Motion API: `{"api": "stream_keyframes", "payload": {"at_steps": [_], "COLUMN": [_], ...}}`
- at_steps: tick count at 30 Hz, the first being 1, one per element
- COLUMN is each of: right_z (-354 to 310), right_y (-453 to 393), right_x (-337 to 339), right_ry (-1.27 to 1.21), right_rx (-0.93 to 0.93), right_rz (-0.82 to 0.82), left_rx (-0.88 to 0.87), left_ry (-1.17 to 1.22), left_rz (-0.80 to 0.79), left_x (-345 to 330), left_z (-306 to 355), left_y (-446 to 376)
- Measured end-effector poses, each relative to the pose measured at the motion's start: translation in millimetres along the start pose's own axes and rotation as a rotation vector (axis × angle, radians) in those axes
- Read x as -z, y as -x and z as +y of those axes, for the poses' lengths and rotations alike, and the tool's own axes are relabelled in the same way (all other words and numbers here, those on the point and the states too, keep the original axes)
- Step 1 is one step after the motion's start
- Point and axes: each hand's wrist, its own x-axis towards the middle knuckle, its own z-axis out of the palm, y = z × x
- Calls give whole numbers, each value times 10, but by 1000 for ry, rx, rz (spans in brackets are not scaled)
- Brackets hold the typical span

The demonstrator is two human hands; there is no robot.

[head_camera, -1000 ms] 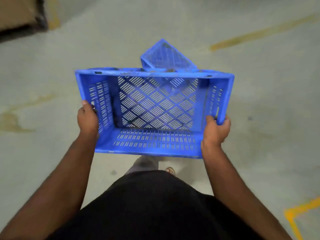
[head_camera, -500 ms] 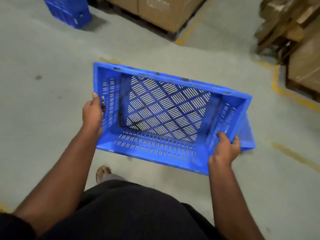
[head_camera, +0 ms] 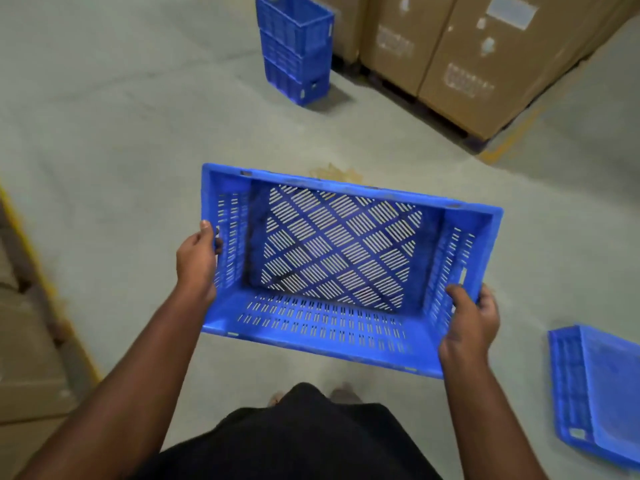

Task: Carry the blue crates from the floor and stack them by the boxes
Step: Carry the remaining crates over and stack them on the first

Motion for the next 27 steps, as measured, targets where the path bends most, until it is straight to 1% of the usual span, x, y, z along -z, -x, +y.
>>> {"api": "stream_keyframes", "payload": {"at_steps": [5, 10, 14, 16, 22, 25, 27], "right_z": [10, 147, 157, 93, 31, 159, 275], "right_y": [-314, -877, -1391, -1577, -1958, -2129, -2226], "right_x": [-1183, -2490, -3664, -4276, -6104, -6992, -7616], "right_ry": [-79, -118, -68, -58, -28, -2, 10], "right_rx": [-56, -103, -143, -172, -152, -137, -139], "right_rz": [-67, -129, -163, -214, -295, -322, -331], "left_rx": [14, 9, -2, -9, -29, -25, -23], "left_ry": [74, 157, 204, 238, 288, 323, 333], "left_rz": [48, 93, 151, 196, 343, 350, 325], "left_x": [64, -177, -400, -456, -539, -523, -515], "left_z": [408, 704, 1049, 1293, 1896, 2053, 2167], "left_y": [-966, -2019, -2821, -3201, -4412, -5184, -5779]}}
